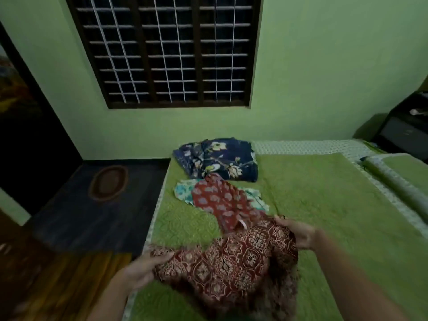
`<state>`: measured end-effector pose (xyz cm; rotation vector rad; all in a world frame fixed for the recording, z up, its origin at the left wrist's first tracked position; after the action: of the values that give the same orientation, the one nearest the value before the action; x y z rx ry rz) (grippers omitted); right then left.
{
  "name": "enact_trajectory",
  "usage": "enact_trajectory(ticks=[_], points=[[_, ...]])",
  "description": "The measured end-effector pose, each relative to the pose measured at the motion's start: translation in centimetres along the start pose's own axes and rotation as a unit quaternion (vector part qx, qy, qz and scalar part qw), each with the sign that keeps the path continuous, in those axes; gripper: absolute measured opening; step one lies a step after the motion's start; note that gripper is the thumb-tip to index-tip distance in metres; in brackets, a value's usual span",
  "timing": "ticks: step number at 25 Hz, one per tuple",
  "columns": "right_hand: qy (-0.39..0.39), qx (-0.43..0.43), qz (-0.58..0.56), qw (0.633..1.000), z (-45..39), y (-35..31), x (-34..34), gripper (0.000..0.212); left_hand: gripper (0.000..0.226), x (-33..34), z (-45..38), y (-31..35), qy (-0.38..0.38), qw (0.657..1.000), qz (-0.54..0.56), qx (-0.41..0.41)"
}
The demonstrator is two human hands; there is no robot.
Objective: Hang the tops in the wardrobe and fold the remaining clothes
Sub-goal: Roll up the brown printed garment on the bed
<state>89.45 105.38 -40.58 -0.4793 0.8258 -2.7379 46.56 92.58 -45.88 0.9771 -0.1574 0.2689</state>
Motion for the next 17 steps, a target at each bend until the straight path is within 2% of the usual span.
enact_trajectory(ticks=[1, 3, 4, 6, 7, 8, 10, 11, 12, 14, 16, 17], points=[[0.022, 0.022, 0.042, 0.999, -0.5, 0.7, -0.6, 0.050, 0.084, -1.7, -1.3, -2.1, 0.033, 0.995, -0.088, -0.033], [0.053, 0.039, 0.120, 0.991, -0.8, 0.6, -1.6, 0.044, 0.056, -1.1, -0.9, -0.8, 0.068, 0.989, -0.130, 0.002], [0.053, 0.020, 0.136, 0.989, 0.1, -1.0, -1.3, 0.034, 0.039, 0.1, 0.4, 2.1, 0.088, 0.988, -0.124, 0.041], [0.050, -0.088, 0.113, 0.988, 2.2, -6.2, -0.4, 0.025, 0.023, 2.1, 1.0, 9.6, 0.100, 0.982, -0.066, 0.148], [0.042, -0.154, 0.097, 0.982, 3.4, -9.1, 0.0, 0.027, 0.023, 2.3, 0.8, 12.6, 0.105, 0.977, -0.045, 0.182], [0.029, -0.190, 0.085, 0.978, 4.2, -11.3, 0.5, 0.031, 0.030, 2.5, 0.5, 15.2, 0.106, 0.970, -0.071, 0.207], [0.036, -0.188, 0.132, 0.973, 3.6, -12.9, 0.8, 0.049, 0.055, 1.9, -1.2, 17.0, 0.151, 0.950, -0.164, 0.218], [0.052, -0.172, 0.171, 0.969, 3.1, -12.9, 0.8, 0.056, 0.053, 1.3, -2.0, 17.3, 0.191, 0.941, -0.182, 0.212], [0.054, -0.158, 0.178, 0.970, 2.2, -12.8, 0.8, 0.050, 0.041, 0.9, -2.6, 17.4, 0.217, 0.934, -0.172, 0.227], [0.080, -0.203, 0.142, 0.966, 1.8, -13.7, 1.5, 0.019, 0.031, 0.5, -3.1, 18.2, 0.255, 0.928, -0.113, 0.247], [0.120, -0.251, 0.114, 0.954, 2.2, -15.4, 2.0, 0.016, 0.035, 0.3, -2.9, 19.8, 0.295, 0.908, -0.136, 0.263], [0.134, -0.274, 0.092, 0.948, 2.4, -16.3, 2.1, 0.015, 0.038, 0.1, -2.8, 20.6, 0.315, 0.889, -0.183, 0.279]])
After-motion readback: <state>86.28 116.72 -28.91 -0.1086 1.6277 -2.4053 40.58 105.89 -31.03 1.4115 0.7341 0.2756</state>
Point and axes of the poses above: each hand's wrist, its own z-axis away from the middle knuckle, its own x-axis out of the palm, y = z × x, the point moved 2 cm from there along -z, towards the middle knuckle, and after that the axes turned 6 degrees about x, right-handed, at the moved point
